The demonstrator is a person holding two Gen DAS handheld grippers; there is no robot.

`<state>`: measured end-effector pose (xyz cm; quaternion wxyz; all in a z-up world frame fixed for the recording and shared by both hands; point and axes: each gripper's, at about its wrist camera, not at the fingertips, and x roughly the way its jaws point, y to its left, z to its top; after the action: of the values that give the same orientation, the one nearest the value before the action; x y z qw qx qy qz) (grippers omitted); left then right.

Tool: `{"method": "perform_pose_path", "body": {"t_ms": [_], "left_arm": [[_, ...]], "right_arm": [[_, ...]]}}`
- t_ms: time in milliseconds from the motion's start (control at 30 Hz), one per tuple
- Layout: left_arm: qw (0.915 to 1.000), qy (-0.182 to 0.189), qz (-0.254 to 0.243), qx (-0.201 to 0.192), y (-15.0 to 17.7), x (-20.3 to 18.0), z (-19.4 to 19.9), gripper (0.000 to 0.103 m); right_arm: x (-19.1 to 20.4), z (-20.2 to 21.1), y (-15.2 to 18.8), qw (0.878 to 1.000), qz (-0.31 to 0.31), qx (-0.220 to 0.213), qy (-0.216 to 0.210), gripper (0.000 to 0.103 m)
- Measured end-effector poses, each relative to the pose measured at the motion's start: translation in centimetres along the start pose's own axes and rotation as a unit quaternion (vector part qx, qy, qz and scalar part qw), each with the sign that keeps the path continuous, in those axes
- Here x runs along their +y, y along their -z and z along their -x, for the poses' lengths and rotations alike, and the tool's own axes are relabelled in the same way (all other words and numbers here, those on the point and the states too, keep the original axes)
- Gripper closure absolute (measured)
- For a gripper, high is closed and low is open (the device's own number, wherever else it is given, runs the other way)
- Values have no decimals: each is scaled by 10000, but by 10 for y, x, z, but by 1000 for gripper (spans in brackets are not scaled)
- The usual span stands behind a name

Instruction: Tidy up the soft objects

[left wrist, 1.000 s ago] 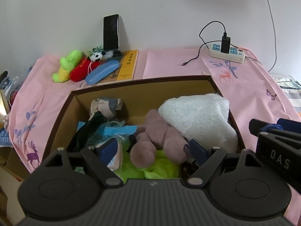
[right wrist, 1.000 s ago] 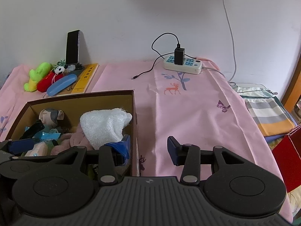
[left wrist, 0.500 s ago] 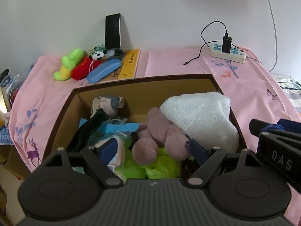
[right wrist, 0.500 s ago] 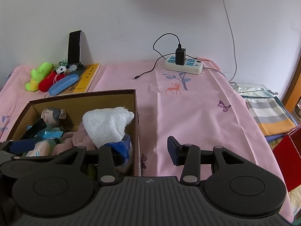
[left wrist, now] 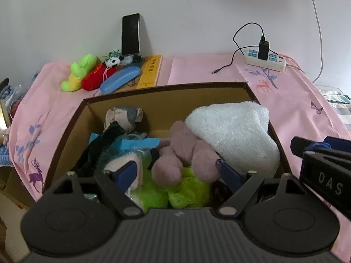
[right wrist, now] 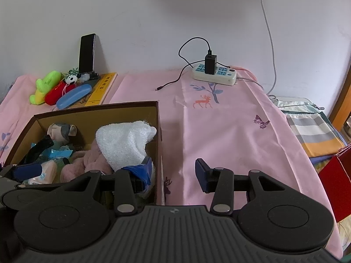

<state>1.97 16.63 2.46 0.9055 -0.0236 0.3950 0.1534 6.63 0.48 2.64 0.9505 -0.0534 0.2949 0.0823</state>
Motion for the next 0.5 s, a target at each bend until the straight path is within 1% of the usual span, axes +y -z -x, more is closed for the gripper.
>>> {"method": "perform_pose_path", "body": {"t_ms": [233, 500], "left_arm": [[10000, 64, -1, 70, 3, -1, -4, 18], [9999, 46, 1, 94, 4, -1, -7, 18]], "right_arm": [[1, -4, 1, 10000, 8, 32, -24, 75], [4, -3, 3, 10000, 52, 59, -11, 75]]}}
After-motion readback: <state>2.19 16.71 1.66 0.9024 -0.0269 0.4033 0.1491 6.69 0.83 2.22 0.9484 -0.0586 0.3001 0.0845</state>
